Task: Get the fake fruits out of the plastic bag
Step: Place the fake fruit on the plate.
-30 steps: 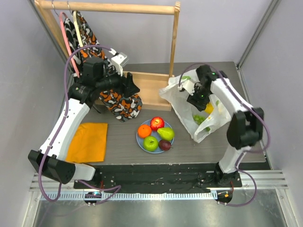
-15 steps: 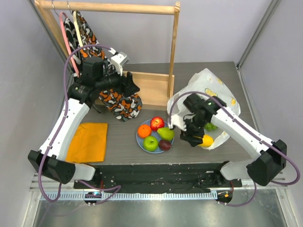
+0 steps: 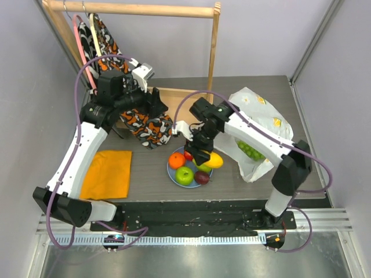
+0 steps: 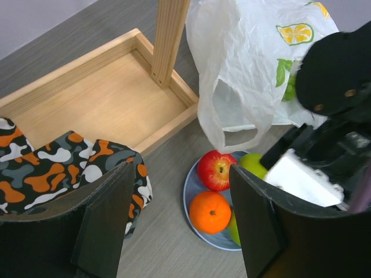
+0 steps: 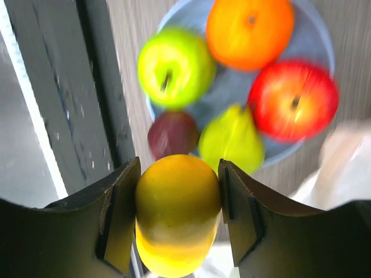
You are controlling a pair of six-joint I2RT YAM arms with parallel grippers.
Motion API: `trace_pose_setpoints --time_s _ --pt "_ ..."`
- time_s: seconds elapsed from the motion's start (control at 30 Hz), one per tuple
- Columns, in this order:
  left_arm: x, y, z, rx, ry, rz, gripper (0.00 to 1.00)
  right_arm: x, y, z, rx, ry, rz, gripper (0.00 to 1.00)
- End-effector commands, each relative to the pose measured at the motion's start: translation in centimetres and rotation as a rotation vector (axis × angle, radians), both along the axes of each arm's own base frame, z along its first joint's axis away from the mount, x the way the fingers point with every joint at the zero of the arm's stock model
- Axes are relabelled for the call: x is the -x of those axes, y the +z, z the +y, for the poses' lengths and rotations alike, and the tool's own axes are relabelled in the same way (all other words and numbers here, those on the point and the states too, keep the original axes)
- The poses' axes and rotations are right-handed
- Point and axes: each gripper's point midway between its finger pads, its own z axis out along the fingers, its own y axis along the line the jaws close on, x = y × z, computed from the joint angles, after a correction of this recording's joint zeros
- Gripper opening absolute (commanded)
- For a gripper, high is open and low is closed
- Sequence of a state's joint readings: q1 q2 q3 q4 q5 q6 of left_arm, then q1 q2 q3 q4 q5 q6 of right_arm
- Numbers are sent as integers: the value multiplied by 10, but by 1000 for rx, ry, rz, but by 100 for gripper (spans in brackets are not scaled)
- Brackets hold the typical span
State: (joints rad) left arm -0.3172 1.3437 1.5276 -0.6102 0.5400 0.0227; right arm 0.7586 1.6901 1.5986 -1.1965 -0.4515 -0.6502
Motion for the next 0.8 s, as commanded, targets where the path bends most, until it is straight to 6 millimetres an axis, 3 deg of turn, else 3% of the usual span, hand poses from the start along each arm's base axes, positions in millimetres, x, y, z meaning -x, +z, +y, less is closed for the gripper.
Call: trace_pose_setpoints --time_s 0.0,0.27,0.77 --pt "4 16 13 4 24 -66 71 -11 13 50 -96 -24 23 52" --pt "6 17 19 -1 33 -75 71 -26 -14 83 -51 -29 22 53" --pt "9 10 20 -20 26 -73 71 -27 -45 93 26 -66 27 57"
